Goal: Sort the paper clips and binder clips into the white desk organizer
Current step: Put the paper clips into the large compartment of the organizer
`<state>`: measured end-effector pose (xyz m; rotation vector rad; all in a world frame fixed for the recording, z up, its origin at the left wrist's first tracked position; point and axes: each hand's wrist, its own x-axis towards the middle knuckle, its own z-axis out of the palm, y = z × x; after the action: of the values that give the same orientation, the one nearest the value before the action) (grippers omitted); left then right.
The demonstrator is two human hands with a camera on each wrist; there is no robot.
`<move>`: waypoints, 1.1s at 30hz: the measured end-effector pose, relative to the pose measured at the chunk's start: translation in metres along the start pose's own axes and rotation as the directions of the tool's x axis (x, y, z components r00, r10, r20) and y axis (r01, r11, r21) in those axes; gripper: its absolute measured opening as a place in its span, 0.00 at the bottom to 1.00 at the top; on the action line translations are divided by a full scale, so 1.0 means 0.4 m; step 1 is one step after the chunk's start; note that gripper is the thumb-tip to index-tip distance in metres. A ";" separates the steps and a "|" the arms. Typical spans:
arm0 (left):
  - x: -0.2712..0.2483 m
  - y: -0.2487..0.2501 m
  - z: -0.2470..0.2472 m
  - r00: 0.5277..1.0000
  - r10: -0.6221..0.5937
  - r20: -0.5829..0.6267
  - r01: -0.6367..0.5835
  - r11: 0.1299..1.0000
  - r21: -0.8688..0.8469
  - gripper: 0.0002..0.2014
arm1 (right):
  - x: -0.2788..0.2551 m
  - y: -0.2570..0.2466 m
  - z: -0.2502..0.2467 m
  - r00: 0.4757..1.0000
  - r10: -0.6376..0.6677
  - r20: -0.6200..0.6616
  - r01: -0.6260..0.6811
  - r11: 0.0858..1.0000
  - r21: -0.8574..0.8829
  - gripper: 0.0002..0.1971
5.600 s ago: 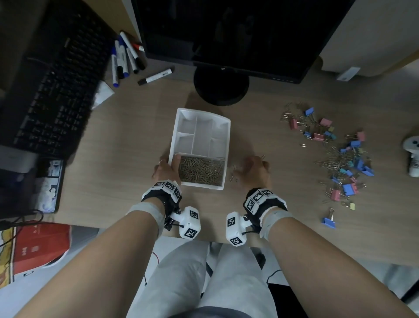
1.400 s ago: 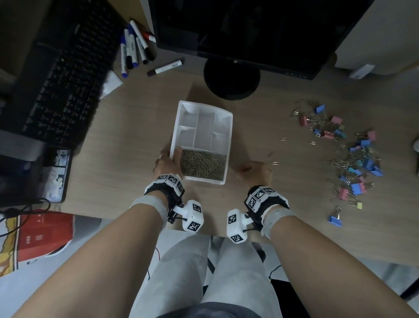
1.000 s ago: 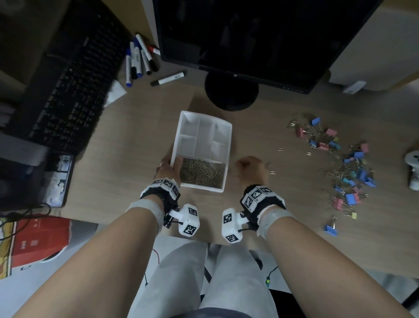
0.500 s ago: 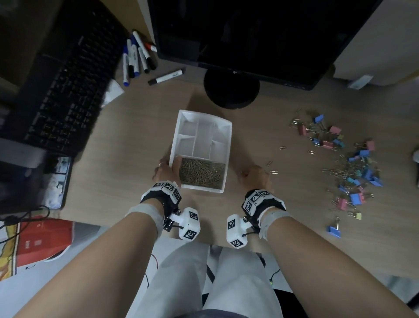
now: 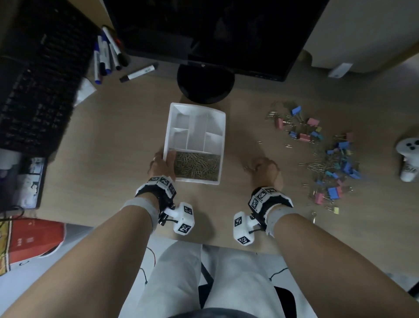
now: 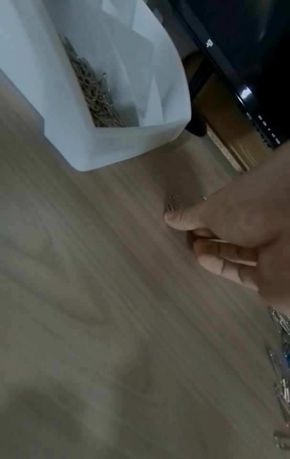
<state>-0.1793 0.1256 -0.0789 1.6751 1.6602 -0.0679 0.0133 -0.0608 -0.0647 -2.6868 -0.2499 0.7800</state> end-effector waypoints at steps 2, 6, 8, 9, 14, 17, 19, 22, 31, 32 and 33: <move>-0.015 0.014 0.015 1.000 -0.019 -0.011 0.019 1.000 0.006 0.29 | 0.009 0.015 -0.021 0.999 -0.005 0.033 0.006 1.000 -0.031 0.06; -0.051 0.051 0.061 0.999 -0.045 -0.009 0.045 0.999 0.013 0.28 | 0.031 0.039 -0.046 0.996 -0.049 0.081 0.057 0.994 -0.098 0.06; -0.066 0.068 0.084 0.998 -0.056 -0.005 0.056 0.998 0.009 0.28 | 0.039 0.044 -0.047 0.989 -0.101 0.104 0.118 0.976 -0.183 0.09; -0.073 0.074 0.095 0.998 -0.059 -0.009 0.059 0.998 0.005 0.28 | 0.044 0.046 -0.046 0.986 -0.122 0.117 0.146 0.962 -0.229 0.12; -0.096 0.082 0.120 0.995 -0.082 -0.053 0.081 0.996 -0.026 0.29 | 0.067 0.042 -0.064 0.974 -0.148 0.170 0.189 0.948 -0.258 0.13; -0.094 0.085 0.120 0.994 -0.098 -0.058 0.096 0.995 -0.036 0.28 | 0.080 0.031 -0.071 0.977 -0.151 0.150 0.178 0.966 -0.187 0.10; -0.095 0.084 0.121 0.993 -0.104 -0.051 0.102 0.994 -0.044 0.27 | 0.078 0.021 -0.071 0.973 -0.166 0.163 0.195 0.964 -0.182 0.06; -0.098 0.088 0.123 0.992 -0.114 -0.060 0.112 0.993 -0.043 0.27 | 0.071 0.007 -0.072 0.976 -0.160 0.148 0.190 0.958 -0.215 0.09; -0.085 0.083 0.126 0.989 -0.151 -0.013 0.149 0.984 -0.095 0.29 | 0.072 -0.015 -0.060 0.979 -0.015 0.205 0.071 0.960 -0.269 0.28; -0.083 0.080 0.127 0.989 -0.150 -0.007 0.148 0.983 -0.108 0.29 | 0.066 -0.017 -0.053 0.981 -0.013 0.191 0.065 0.961 -0.269 0.34; -0.078 0.077 0.127 0.989 -0.149 -0.001 0.148 0.981 -0.125 0.29 | 0.062 -0.020 -0.049 0.985 -0.022 0.174 0.067 0.963 -0.262 0.36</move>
<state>-0.1337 0.0766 -0.0838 1.4598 1.7587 -0.0267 0.0441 -0.0521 -0.0584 -2.8528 -0.4883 1.0289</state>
